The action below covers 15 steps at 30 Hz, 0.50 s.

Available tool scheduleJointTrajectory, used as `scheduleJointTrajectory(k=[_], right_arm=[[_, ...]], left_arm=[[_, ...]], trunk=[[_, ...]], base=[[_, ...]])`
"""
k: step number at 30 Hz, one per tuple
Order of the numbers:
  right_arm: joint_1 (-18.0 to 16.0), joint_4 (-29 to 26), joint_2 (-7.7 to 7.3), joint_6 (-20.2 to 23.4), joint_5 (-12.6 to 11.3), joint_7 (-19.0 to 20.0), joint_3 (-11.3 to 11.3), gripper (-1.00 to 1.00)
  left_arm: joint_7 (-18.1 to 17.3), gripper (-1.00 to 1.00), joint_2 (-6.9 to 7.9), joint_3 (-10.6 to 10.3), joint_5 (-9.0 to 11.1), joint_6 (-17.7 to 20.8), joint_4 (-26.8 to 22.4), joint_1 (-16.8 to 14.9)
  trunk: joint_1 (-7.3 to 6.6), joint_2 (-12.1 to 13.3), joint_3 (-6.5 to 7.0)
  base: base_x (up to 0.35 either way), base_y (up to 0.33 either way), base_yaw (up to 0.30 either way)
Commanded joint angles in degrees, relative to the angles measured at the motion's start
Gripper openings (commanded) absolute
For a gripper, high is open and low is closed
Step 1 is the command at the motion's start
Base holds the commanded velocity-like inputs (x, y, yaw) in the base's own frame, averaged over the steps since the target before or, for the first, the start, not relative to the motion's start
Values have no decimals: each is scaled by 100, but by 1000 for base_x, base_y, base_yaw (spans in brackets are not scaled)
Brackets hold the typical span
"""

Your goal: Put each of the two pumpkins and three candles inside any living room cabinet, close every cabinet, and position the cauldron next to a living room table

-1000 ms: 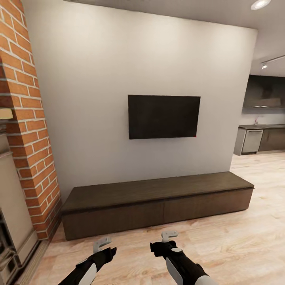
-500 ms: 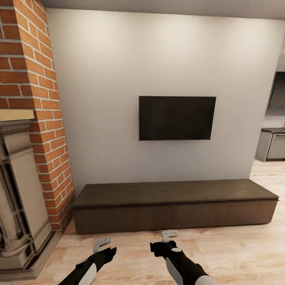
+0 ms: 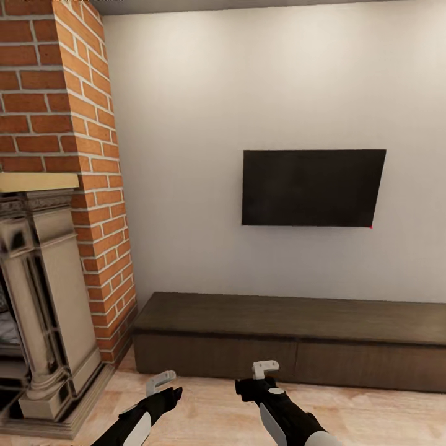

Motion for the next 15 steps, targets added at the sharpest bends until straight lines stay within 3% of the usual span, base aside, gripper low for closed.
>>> scheduleJointTrajectory(k=[1,15], right_arm=[[-2,-15,-5,32,-54,-46,49,100],[-2,-15,-5,31,-54,-44,49,100]], left_arm=[[2,100,-1,-23,39,20,-5,-4],[2,100,1,-35,30,10,-5,-4]], trunk=[[2,-4,-4],[2,-4,43]], base=[[110,-1,253],[14,-121,253]])
